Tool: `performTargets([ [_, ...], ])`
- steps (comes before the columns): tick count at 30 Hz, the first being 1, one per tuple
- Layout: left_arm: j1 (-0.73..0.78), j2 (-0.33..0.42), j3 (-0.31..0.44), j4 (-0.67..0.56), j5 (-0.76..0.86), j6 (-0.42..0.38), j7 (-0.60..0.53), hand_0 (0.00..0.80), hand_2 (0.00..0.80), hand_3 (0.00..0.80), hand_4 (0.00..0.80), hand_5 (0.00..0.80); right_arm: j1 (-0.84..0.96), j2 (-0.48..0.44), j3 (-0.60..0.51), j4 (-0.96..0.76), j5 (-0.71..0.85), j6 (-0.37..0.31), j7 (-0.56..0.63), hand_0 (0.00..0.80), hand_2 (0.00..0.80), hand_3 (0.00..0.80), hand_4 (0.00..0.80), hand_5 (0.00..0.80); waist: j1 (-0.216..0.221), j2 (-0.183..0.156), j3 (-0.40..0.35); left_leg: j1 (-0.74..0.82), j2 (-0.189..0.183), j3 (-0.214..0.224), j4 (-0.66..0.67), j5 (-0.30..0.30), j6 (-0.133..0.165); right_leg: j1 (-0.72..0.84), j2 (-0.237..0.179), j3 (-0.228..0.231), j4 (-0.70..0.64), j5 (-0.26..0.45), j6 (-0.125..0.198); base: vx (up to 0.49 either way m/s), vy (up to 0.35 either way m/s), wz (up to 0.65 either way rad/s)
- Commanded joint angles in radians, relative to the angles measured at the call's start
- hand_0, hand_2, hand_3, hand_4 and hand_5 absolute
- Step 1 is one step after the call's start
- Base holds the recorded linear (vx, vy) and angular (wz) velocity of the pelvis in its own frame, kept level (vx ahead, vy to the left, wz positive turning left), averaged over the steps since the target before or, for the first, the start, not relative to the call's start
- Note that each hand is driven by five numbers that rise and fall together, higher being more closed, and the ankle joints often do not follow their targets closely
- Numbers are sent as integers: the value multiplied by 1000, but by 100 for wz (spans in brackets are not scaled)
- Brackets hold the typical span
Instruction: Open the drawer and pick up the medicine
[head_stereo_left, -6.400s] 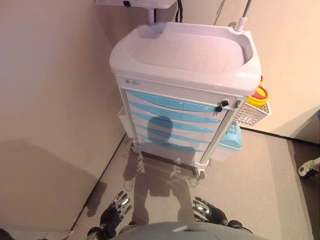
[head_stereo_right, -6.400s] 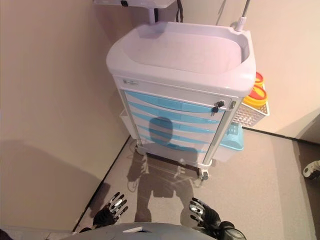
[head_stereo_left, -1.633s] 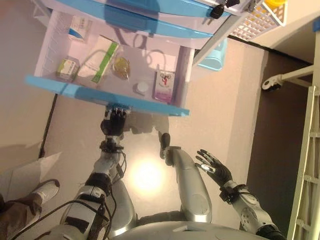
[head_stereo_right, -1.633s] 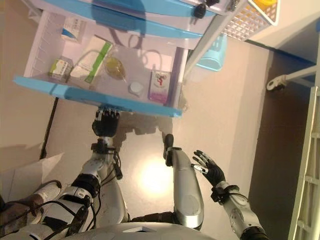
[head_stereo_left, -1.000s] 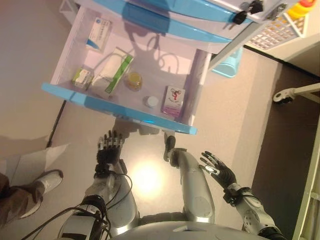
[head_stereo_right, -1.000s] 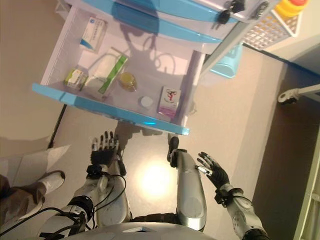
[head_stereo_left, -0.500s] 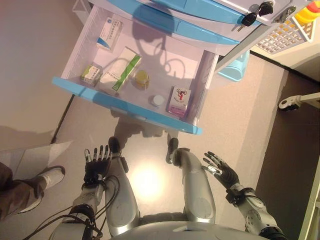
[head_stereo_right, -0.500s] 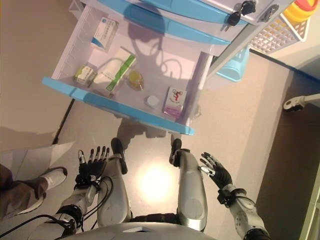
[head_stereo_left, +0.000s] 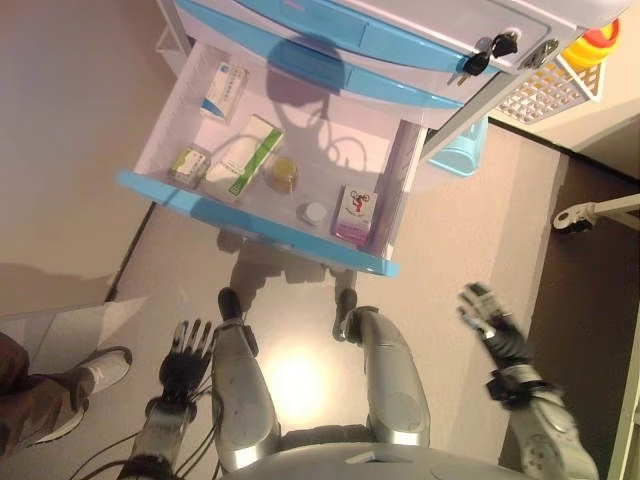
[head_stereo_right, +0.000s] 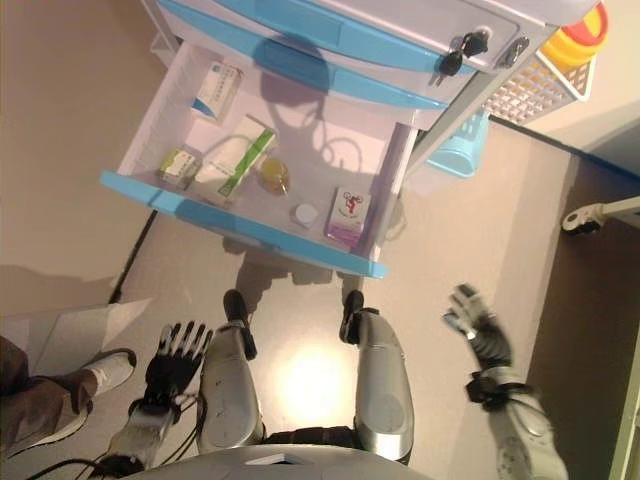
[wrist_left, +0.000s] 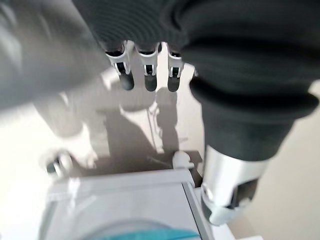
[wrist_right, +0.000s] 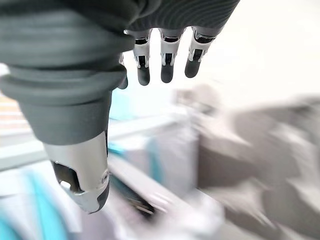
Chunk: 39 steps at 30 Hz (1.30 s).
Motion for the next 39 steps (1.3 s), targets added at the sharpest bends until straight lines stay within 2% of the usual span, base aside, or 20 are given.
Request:
performTargets([
  [1,111,23,12,-6,129,-28,-39,0,0,0,0,0,-12,-77,-102,-138,-149,-95,-52,0,0,0,0,0,27,-4,-87,19,-14,0,114,-29,33,102,-38,5,-188,136,96,38,86,6],
  [4,131,14,19,7,175,-44,-39,0,0,0,0,0,-32,-139,-144,-216,-234,-83,-73,0,0,0,0,0,43,2,-103,55,-23,8,82,-30,32,140,-49,-7,-217,141,107,14,82,14],
  [5,141,9,24,15,186,-46,-43,0,0,0,0,0,-42,-166,-162,-246,-267,-81,-59,0,0,0,0,0,50,1,-112,61,-32,18,59,-16,42,151,-56,-16,-241,161,103,-16,82,26],
  [9,159,-3,46,47,227,-44,-30,0,0,0,0,0,-86,-284,-201,-348,-313,-8,-7,0,0,0,0,0,79,6,-140,119,-47,29,6,-23,42,215,-73,-38,-291,173,120,31,74,31],
  [15,151,-11,39,50,283,-51,7,0,0,0,0,0,-218,-368,-106,-442,-395,100,101,0,0,0,0,0,128,9,-165,161,-65,18,-32,-31,43,277,-90,-68,-326,180,131,39,47,26],
  [21,139,4,0,15,357,-79,47,0,0,0,0,0,-352,-389,54,-434,-534,172,135,0,0,0,0,0,181,11,-164,174,-73,-7,-47,-24,45,316,-99,-102,-339,186,136,27,0,21],
  [28,137,31,-21,-30,381,-67,81,0,0,0,0,0,-457,-354,212,-330,-679,252,77,0,0,0,0,0,227,25,-142,163,-86,-39,-49,-15,49,324,-112,-127,-331,191,144,-4,-17,24],
  [39,144,46,-38,-56,390,-58,80,0,0,0,0,0,-533,-351,326,-134,-814,279,-73,0,0,0,0,0,256,48,-118,146,-94,-60,-49,-11,50,316,-127,-141,-322,195,152,-26,-20,9],
])
